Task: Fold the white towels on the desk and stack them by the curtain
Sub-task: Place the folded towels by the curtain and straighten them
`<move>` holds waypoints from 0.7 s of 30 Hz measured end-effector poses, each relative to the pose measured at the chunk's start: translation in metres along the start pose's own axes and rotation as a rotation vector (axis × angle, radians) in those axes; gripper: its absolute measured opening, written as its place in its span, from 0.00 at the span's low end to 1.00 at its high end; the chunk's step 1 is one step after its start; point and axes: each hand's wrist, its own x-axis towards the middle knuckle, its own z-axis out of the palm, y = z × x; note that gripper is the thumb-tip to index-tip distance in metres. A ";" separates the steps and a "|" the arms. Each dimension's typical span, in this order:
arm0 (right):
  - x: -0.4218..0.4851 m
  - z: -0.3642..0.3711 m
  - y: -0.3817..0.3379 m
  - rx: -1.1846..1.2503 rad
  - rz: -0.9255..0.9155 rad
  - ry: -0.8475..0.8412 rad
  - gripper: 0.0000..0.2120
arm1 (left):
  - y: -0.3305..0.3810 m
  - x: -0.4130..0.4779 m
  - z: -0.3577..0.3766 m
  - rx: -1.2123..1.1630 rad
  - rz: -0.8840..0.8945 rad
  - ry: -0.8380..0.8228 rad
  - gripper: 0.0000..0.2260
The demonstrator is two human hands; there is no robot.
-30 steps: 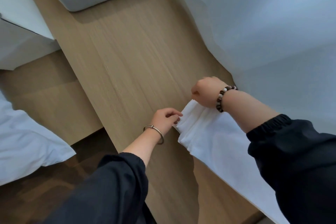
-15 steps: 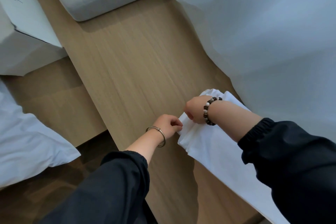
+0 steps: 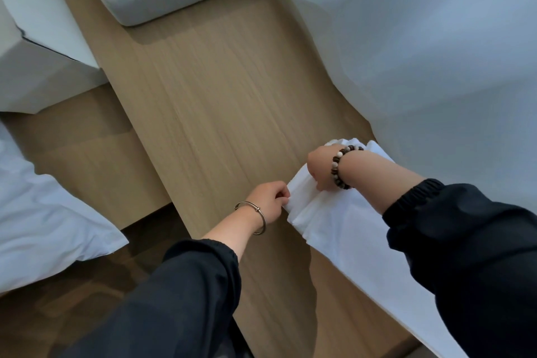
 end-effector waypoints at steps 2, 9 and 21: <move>-0.002 0.003 0.009 0.026 0.012 0.018 0.15 | 0.000 0.000 0.000 -0.004 -0.001 0.000 0.04; -0.003 0.009 0.018 0.120 0.008 0.144 0.09 | 0.000 -0.002 0.003 -0.042 -0.014 0.023 0.06; -0.020 0.019 0.066 0.751 0.273 1.036 0.12 | 0.022 -0.021 -0.001 -0.353 -0.031 0.276 0.12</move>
